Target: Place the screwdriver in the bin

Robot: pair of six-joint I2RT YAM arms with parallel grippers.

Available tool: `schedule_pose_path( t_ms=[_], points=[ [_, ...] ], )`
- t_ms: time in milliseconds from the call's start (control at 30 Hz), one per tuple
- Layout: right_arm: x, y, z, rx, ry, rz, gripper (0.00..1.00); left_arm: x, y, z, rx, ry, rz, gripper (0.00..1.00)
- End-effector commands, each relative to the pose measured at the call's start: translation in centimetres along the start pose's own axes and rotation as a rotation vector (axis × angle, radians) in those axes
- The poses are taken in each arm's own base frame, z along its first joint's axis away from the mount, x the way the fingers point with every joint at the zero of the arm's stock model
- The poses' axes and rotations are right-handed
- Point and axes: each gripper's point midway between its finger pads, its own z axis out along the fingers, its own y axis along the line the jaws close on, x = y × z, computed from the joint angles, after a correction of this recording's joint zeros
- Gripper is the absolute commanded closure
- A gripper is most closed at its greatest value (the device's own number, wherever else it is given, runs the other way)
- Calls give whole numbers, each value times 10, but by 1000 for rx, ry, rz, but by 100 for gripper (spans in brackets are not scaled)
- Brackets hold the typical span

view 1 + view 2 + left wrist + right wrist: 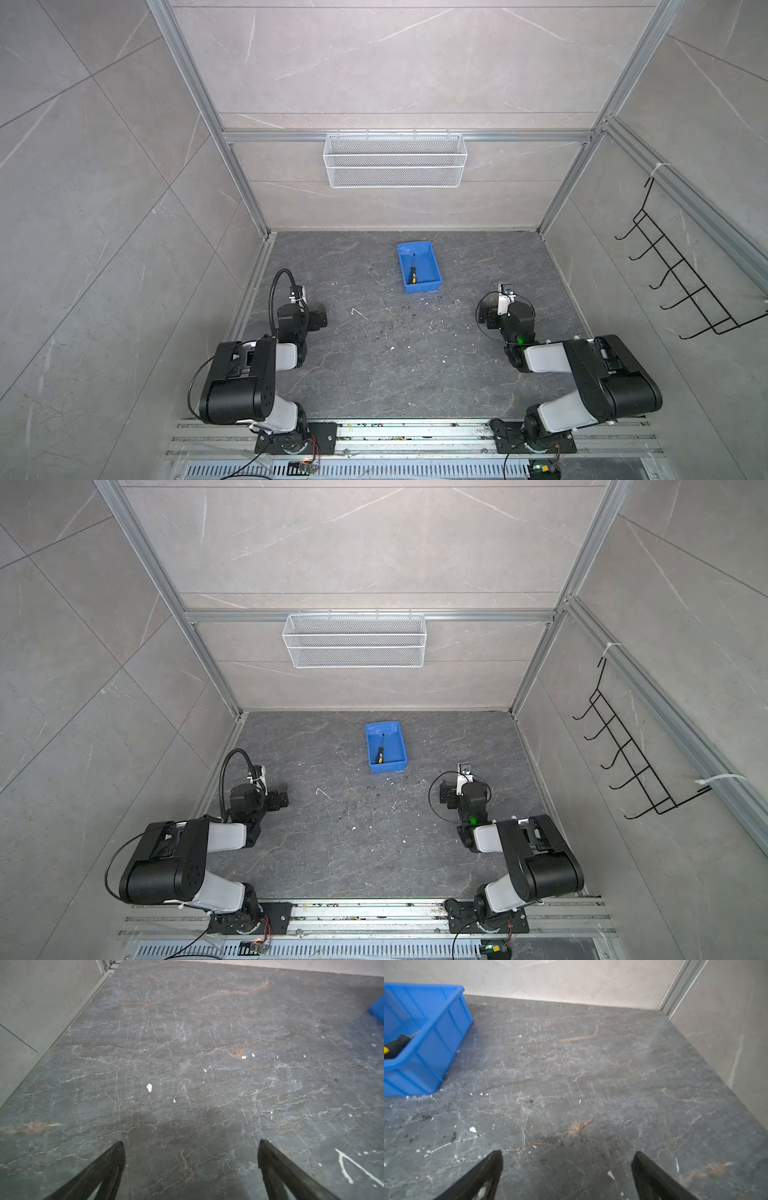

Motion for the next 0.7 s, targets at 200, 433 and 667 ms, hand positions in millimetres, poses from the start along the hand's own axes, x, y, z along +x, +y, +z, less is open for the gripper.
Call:
schedule_pose_path(
  t_ms=[200,433,667],
  points=[
    [-26,3,8,-34,-54,29,1,-38,7,2,-23,-121,0,0],
    [-26,3,8,-34,-55,27,1,-38,8,1,-25,-121,0,0],
    [-26,3,9,-37,-51,28,1,-38,8,1,-25,-120,0,0]
  ],
)
